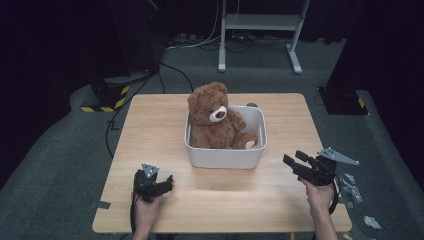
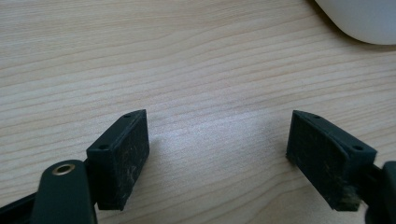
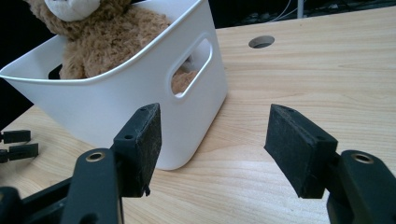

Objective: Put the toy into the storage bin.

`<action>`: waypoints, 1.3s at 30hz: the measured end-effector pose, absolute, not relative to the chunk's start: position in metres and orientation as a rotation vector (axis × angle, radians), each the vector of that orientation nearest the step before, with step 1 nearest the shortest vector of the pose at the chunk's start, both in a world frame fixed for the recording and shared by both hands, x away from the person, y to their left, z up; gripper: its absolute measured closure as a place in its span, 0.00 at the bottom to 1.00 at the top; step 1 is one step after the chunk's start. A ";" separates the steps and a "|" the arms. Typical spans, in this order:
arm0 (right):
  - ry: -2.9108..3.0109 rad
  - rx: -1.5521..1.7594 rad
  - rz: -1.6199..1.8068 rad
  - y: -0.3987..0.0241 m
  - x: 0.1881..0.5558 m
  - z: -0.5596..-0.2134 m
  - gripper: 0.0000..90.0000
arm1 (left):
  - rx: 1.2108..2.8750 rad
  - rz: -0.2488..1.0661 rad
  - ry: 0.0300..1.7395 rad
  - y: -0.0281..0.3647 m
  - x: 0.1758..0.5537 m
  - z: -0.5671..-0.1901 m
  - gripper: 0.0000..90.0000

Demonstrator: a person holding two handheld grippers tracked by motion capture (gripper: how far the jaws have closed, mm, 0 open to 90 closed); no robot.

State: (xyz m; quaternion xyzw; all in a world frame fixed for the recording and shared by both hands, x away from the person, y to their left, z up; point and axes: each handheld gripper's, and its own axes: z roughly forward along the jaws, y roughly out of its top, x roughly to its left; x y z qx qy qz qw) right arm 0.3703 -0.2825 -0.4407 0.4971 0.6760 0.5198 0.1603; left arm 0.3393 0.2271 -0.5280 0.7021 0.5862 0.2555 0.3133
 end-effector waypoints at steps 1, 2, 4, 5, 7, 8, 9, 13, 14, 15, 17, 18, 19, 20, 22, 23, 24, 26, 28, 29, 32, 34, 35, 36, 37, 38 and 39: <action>1.934 1.415 1.480 -0.283 0.371 -0.441 0.40 | 1.852 0.673 1.546 0.227 0.339 -0.528 0.23; 1.933 1.413 1.479 -0.282 0.371 -0.442 0.40 | 1.851 0.674 1.546 0.227 0.339 -0.528 0.23; 1.934 1.418 1.482 -0.282 0.371 -0.444 0.40 | 1.851 0.674 1.546 0.227 0.339 -0.528 0.23; 1.938 1.421 1.477 -0.281 0.371 -0.445 0.40 | 1.852 0.674 1.546 0.227 0.339 -0.528 0.23; 1.947 1.423 1.468 -0.280 0.373 -0.446 0.40 | 1.851 0.673 1.546 0.227 0.339 -0.528 0.23; 1.951 1.420 1.458 -0.280 0.374 -0.447 0.40 | 1.852 0.673 1.546 0.227 0.339 -0.528 0.23; 1.947 1.418 1.449 -0.279 0.374 -0.448 0.40 | 1.851 0.673 1.546 0.227 0.339 -0.528 0.23; 1.957 1.409 1.364 -0.274 0.379 -0.454 0.40 | 1.851 0.673 1.546 0.227 0.339 -0.528 0.23; 1.961 1.405 1.354 -0.273 0.381 -0.456 0.40 | 1.851 0.673 1.546 0.227 0.339 -0.528 0.23; 1.967 1.411 1.344 -0.272 0.382 -0.458 0.40 | 1.851 0.674 1.546 0.227 0.339 -0.528 0.23; 1.980 1.415 1.321 -0.271 0.385 -0.461 0.40 | 1.851 0.673 1.546 0.227 0.339 -0.528 0.23; 1.983 1.421 1.313 -0.270 0.387 -0.463 0.40 | 1.852 0.673 1.546 0.227 0.339 -0.528 0.23; 1.981 1.424 1.313 -0.270 0.388 -0.464 0.40 | 1.851 0.673 1.546 0.227 0.339 -0.528 0.23; 1.981 1.432 1.312 -0.270 0.389 -0.465 0.40 | 1.851 0.673 1.546 0.227 0.339 -0.528 0.23; 1.984 1.444 1.303 -0.271 0.390 -0.467 0.40 | 1.852 0.674 1.546 0.227 0.339 -0.528 0.23; 1.984 1.444 1.299 -0.271 0.391 -0.469 0.40 | 1.851 0.673 1.546 0.227 0.339 -0.528 0.23; 1.985 1.455 1.295 -0.270 0.392 -0.471 0.40 | 1.851 0.673 1.546 0.227 0.339 -0.528 0.23; 1.997 1.461 1.277 -0.270 0.394 -0.474 0.40 | 1.851 0.673 1.546 0.227 0.339 -0.528 0.23; 1.999 1.467 1.264 -0.271 0.396 -0.477 0.40 | 1.852 0.674 1.546 0.227 0.339 -0.528 0.23; 1.999 1.469 1.259 -0.272 0.397 -0.478 0.40 | 1.852 0.674 1.545 0.227 0.339 -0.528 0.23; 1.995 1.488 1.245 -0.272 0.400 -0.482 0.40 | 1.852 0.673 1.546 0.227 0.339 -0.528 0.23; 2.003 1.499 1.232 -0.273 0.402 -0.486 0.40 | 1.852 0.673 1.546 0.227 0.339 -0.528 0.23; 1.999 1.500 1.228 -0.273 0.403 -0.488 0.40 | 1.852 0.674 1.546 0.227 0.339 -0.528 0.23; 2.011 1.507 1.216 -0.273 0.404 -0.489 0.40 | 1.851 0.673 1.546 0.227 0.339 -0.528 0.23; 2.014 1.510 1.199 -0.273 0.405 -0.491 0.39 | 1.851 0.674 1.546 0.227 0.339 -0.528 0.23; 2.025 1.512 1.178 -0.274 0.406 -0.492 0.39 | 1.852 0.674 1.546 0.227 0.339 -0.528 0.23; 2.021 1.512 1.173 -0.274 0.407 -0.493 0.39 | 1.852 0.674 1.546 0.227 0.339 -0.528 0.23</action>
